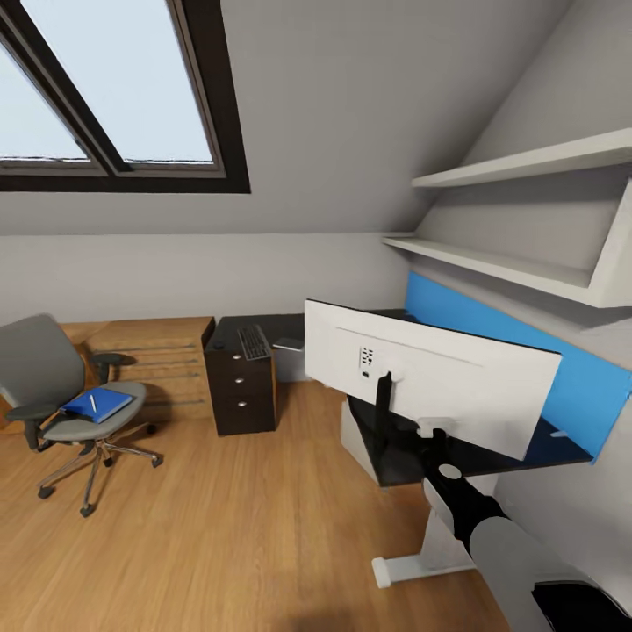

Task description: In the bedroom, organize the workspace by keeping the computer under the desk, ensuring the monitor is on the desk, placing the keyboard on the desk next to the monitor, placing the mouse on the desk next to the keyboard, moving the folder from the swivel chair onto the desk next to the mouse, stacking the notebook on top of the folder with the pen on top of the notebook, and positioning the swivel chair next to the desk.

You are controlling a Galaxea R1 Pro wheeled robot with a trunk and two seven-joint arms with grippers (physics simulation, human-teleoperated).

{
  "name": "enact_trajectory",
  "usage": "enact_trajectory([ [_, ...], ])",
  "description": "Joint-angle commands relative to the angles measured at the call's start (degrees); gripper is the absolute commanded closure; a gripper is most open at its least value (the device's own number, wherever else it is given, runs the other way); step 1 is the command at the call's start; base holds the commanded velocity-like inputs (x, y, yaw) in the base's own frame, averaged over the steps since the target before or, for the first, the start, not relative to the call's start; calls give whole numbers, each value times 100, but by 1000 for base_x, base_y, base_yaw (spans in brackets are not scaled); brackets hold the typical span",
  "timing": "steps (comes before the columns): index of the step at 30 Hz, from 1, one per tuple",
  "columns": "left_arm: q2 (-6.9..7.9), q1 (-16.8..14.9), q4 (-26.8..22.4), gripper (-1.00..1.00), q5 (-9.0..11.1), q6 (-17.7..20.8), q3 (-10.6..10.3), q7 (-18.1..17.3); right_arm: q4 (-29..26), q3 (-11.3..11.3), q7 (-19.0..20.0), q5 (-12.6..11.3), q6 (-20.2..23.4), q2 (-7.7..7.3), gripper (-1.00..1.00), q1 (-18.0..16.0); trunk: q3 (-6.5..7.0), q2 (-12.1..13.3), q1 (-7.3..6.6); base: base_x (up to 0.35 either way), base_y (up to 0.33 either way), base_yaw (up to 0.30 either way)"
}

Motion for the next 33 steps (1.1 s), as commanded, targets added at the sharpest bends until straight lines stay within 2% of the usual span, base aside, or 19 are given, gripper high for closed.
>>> enact_trajectory([
  [1,-4,-3,0,-100,45,-28,13,-12,5,24,-25,-15,-16,-3,-100,-5,-10,-8,-1,-274,-204,0],
  [13,2,-3,0,-100,43,-34,14,-7,5,24,-31,-15,-15,-3,-100,-5,-10,-8,-1,-166,-282,0],
  [27,-4,-3,3,-100,43,-244,24,-8,13,27,-26,-15,-20,1,-100,-5,-10,-8,-1,179,-282,0],
  [33,-4,-3,9,-100,43,-242,30,-13,14,27,1,-15,-40,4,-100,-5,-10,-8,-1,40,-69,0],
])
